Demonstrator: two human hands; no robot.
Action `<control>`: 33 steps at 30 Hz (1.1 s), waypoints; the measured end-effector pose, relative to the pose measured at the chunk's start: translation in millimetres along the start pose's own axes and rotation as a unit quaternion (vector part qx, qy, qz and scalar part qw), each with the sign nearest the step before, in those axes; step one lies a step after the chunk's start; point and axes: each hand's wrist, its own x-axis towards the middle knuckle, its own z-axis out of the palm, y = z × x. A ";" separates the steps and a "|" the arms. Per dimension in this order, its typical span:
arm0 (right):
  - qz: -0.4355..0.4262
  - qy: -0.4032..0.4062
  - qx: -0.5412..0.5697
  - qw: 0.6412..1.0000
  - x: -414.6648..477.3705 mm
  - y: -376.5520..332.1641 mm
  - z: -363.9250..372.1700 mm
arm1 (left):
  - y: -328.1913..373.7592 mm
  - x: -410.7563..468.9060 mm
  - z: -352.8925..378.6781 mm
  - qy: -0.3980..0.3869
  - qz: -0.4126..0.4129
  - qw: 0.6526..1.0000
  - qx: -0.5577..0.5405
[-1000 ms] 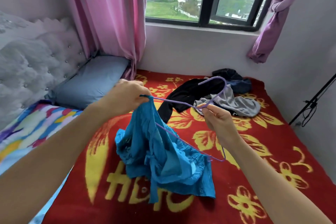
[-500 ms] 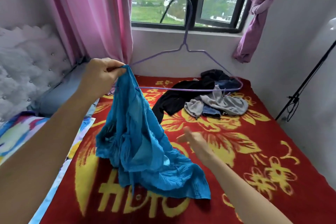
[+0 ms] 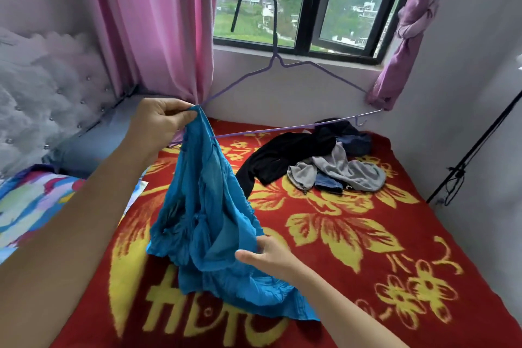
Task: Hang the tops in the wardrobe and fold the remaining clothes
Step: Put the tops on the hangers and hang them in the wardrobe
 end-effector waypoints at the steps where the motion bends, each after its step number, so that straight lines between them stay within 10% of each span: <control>1: -0.009 0.022 -0.006 1.000 4.2 -4.2 6.6 | -0.6 0.0 2.0 -0.002 -0.002 1.000 -0.007; 6: 0.069 0.075 0.447 0.889 7.5 -7.3 -46.0 | -16.0 2.4 -24.7 0.002 0.008 1.000 -0.002; 10: 0.094 0.138 0.559 0.813 -2.2 -10.6 -121.7 | -50.5 -10.5 -53.1 -0.049 -0.024 0.998 0.004; 17: 0.142 0.119 0.485 0.855 -8.2 -32.1 -167.6 | -90.2 -30.7 -61.0 -0.128 -0.051 0.990 -0.018; 22: 0.053 0.125 0.145 0.980 -20.2 -30.5 -162.4 | -97.6 -31.0 -64.3 -0.047 -0.086 0.993 -0.059; 33: 0.095 0.112 0.232 0.962 -20.3 -28.1 -169.7 | -103.0 -28.2 -65.3 -0.114 -0.065 0.989 -0.072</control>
